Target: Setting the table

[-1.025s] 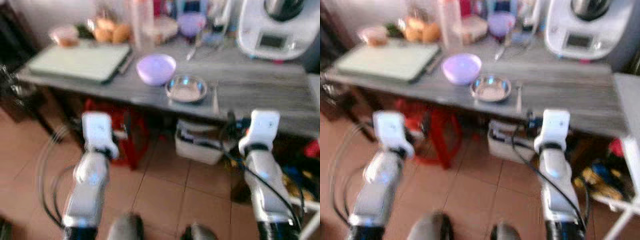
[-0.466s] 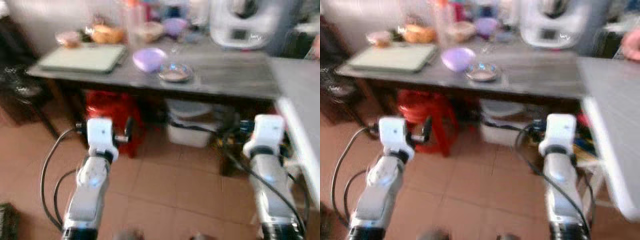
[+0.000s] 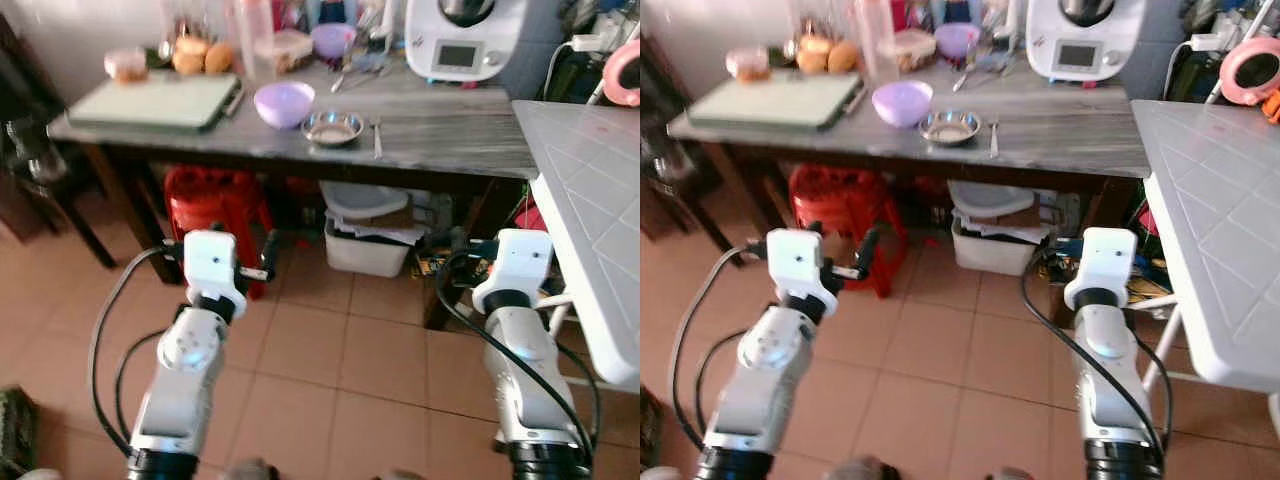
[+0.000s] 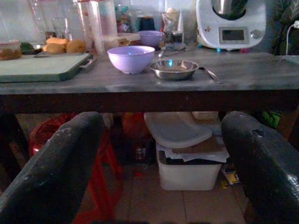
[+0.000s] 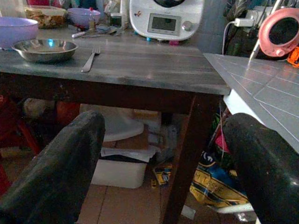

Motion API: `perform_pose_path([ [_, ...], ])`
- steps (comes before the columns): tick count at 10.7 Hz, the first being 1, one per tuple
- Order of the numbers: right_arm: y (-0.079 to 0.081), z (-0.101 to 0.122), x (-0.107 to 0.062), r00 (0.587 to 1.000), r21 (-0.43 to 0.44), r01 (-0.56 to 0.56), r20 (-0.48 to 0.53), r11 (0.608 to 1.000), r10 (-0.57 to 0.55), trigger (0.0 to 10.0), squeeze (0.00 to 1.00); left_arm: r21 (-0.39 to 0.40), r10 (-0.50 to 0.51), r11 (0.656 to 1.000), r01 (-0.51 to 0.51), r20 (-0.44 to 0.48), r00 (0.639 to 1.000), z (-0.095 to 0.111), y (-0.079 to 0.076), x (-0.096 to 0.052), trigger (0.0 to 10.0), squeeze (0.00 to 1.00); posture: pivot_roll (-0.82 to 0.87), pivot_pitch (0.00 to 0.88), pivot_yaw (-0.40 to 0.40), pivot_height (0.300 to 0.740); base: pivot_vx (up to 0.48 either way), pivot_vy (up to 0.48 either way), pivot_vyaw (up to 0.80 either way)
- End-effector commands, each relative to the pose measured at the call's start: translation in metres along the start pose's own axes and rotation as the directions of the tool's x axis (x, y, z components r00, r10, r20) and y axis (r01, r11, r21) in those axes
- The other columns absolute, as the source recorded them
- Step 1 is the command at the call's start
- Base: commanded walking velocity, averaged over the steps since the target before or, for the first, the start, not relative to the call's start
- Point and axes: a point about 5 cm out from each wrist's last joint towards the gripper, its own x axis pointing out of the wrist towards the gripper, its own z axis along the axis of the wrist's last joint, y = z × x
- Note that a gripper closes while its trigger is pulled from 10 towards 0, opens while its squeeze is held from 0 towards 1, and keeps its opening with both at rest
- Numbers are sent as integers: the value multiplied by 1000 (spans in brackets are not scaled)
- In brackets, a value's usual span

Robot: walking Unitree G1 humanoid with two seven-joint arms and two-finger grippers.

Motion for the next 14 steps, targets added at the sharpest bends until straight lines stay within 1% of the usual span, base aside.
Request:
perform_pose_path([
  [1, -1, 4, 4, 1000, -4, -6, 10, 1000, 6, 10000, 0, 3, -9, 1000, 9, 26, 1000, 6, 1, 2, 10000, 0, 9, 0, 25, 740, 311, 0, -500],
  [2, -4, 6, 5, 1000, -8, 4, 19, 1000, -4, 10000, 0, -9, -24, 1000, 24, 33, 999, 7, 0, 2, 10000, 0, 9, 0, 25, 740, 401, 0, 0],
  [3, -7, 9, 8, 999, -35, 16, 31, 999, -14, 10000, 0, -9, -25, 1000, 25, 35, 999, 8, 0, 2, 10000, 0, 10, 0, 25, 740, 431, 0, 0],
  [4, -3, 9, 8, 999, 13, -8, 35, 1000, 8, 10000, 0, -11, -29, 1000, 29, 35, 999, 7, -1, 2, 10000, 0, 12, 0, 25, 740, 450, 0, 0],
  [5, 1, 11, 7, 999, 36, -25, 40, 999, 24, 10000, 0, -12, -31, 999, 31, 34, 999, 7, -2, 1, 10000, 0, 11, 0, 26, 740, 450, 0, 0],
  [6, 2, 10, 7, 999, 26, -34, 41, 999, 33, 10000, 0, -14, -32, 999, 32, 33, 999, 7, -2, 1, 10000, 0, 12, 0, 25, 740, 454, 0, 0],
  [8, 4, 9, 7, 999, 31, -43, 29, 999, 42, 10000, 0, -16, -29, 999, 29, 33, 999, 7, -1, 2, 10000, 0, 12, 0, 23, 740, 439, 0, 0],
  [9, 4, 8, 8, 998, 57, -51, 29, 997, 49, 10000, 0, -39, -6, 999, 8, 31, 999, 6, 0, 1, 10000, 0, 12, 0, 23, 740, 0, 0, 0],
  [10, 5, 7, 8, 998, 62, -55, 20, 997, 54, 10000, 0, -22, 14, 1000, -14, 18, 1000, 5, 2, 2, 10000, 0, 13, 0, 22, 740, 0, 0, 0],
  [12, 8, 4, 7, 998, 67, -62, 0, 996, 62, 10000, 0, -18, 58, 998, -58, -2, 998, 2, 6, 4, 10000, 0, 15, 0, 22, 740, 0, 0, 0],
  [14, 9, 4, 9, 998, 73, -66, 1, 995, 67, 10000, 0, -8, 24, 1000, -24, 9, 1000, 5, 5, 5, 10000, 0, 16, 0, 26, 740, 0, 0, -800],
])
